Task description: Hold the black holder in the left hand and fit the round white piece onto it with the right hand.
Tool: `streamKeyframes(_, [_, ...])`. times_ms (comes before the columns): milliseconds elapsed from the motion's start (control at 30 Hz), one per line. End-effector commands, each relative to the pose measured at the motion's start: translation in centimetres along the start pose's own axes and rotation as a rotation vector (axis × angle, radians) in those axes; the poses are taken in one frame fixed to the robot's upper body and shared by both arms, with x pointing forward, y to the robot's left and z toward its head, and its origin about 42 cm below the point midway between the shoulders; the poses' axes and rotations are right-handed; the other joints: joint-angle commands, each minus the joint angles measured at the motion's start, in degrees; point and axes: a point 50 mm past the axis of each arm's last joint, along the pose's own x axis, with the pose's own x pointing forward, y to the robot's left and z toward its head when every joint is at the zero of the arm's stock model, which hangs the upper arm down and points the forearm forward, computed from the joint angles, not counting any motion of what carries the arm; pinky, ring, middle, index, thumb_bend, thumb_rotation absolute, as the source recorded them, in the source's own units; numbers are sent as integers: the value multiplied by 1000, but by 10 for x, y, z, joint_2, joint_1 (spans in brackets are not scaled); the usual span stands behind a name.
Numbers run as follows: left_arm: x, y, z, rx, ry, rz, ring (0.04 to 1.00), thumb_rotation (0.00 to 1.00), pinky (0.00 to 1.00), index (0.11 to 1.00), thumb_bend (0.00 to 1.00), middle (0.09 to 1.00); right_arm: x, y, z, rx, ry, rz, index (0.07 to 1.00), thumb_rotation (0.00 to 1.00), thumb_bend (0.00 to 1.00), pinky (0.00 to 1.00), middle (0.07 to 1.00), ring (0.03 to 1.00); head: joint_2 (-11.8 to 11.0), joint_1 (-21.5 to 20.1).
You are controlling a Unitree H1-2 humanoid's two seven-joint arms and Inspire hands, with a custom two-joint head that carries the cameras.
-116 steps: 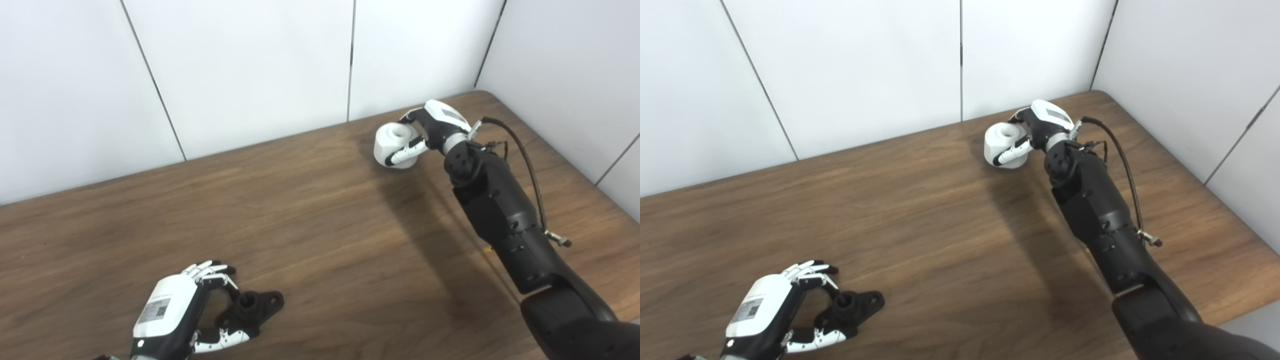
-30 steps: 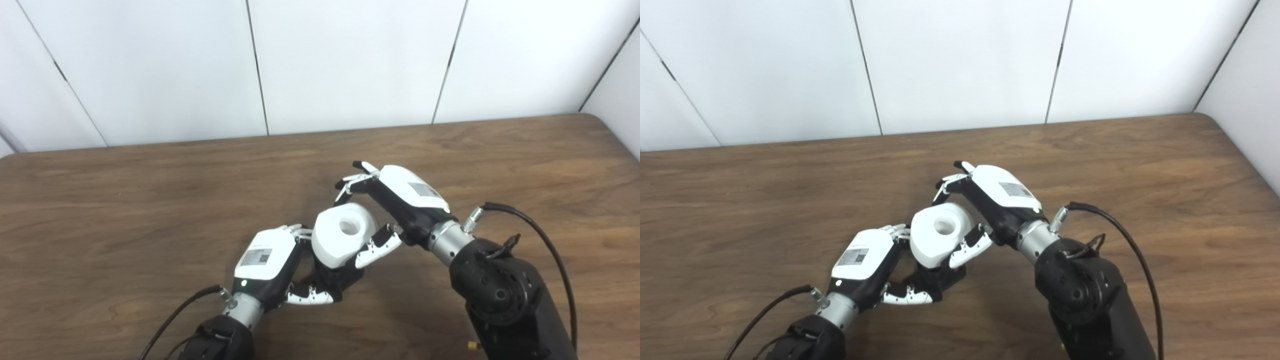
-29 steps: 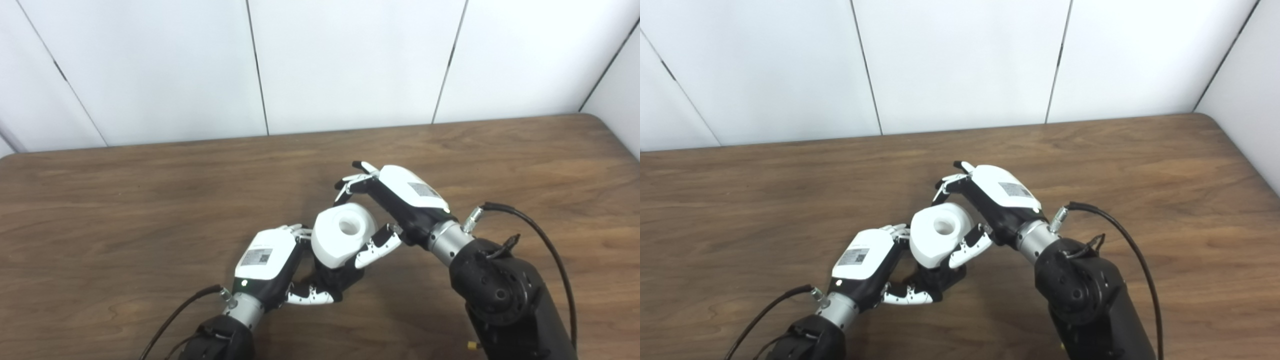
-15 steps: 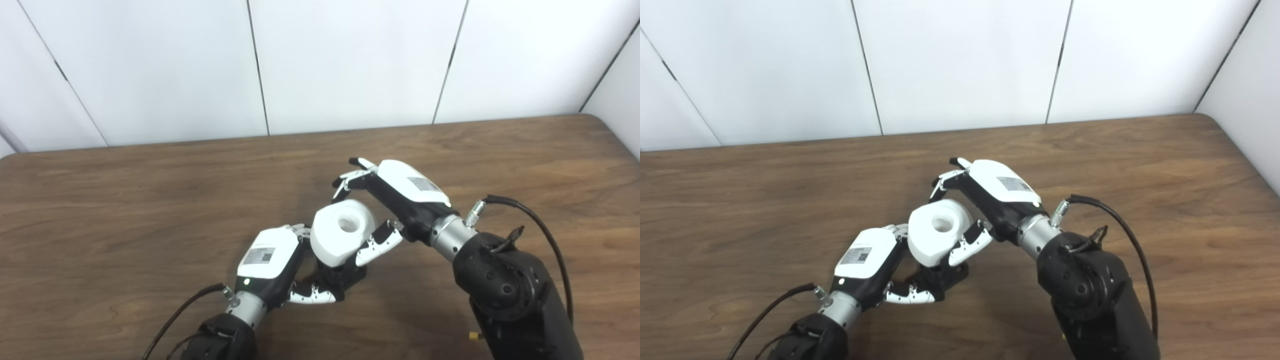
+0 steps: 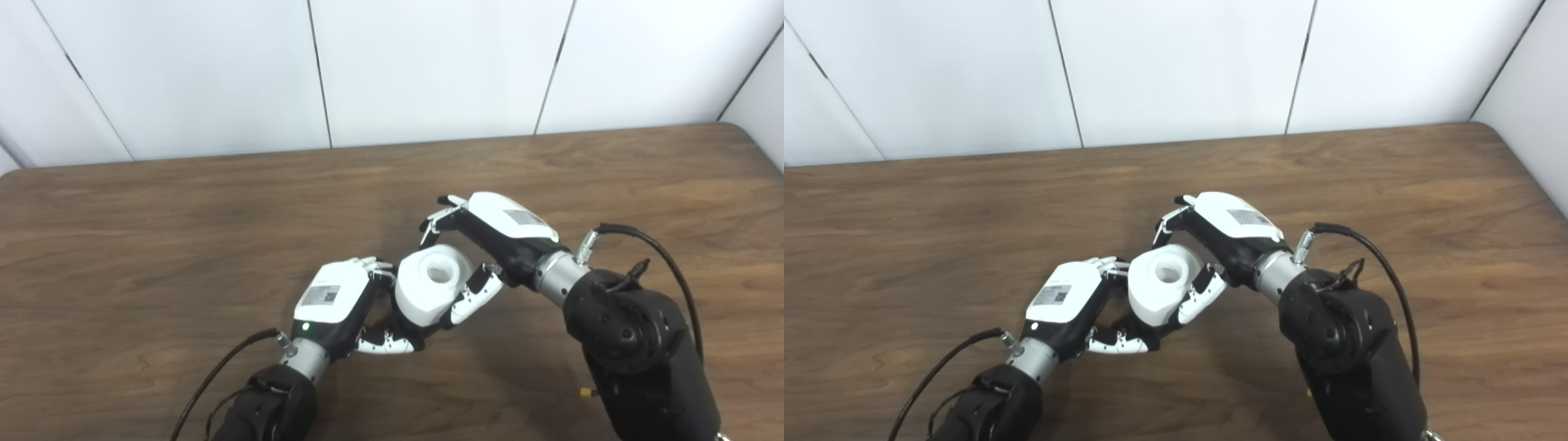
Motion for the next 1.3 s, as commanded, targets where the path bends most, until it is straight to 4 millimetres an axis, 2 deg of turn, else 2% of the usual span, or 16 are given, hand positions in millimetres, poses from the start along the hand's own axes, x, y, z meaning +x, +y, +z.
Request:
streamKeyframes(0, [-4,-23,0,8,15,-144,874,55,884,486,523,792,-2,-12,6,-11,-28,-66,483,137,524,967,811,972,2,-1])
streamKeyframes(233, [-4,-22,2,7,15,-143,875,54,884,486,523,792,-1,-7,4,-1,-24,-62,483,137,523,987,815,975,3,0])
streamKeyframes(900, [-3,-23,4,1,16,-140,877,55,883,486,523,791,0,23,9,25,-36,-50,483,139,522,1000,809,978,8,4])
streamKeyframes(1267, [-2,-20,5,7,15,-143,877,55,888,486,523,793,-5,29,6,17,-42,-14,483,138,522,1000,815,978,15,1])
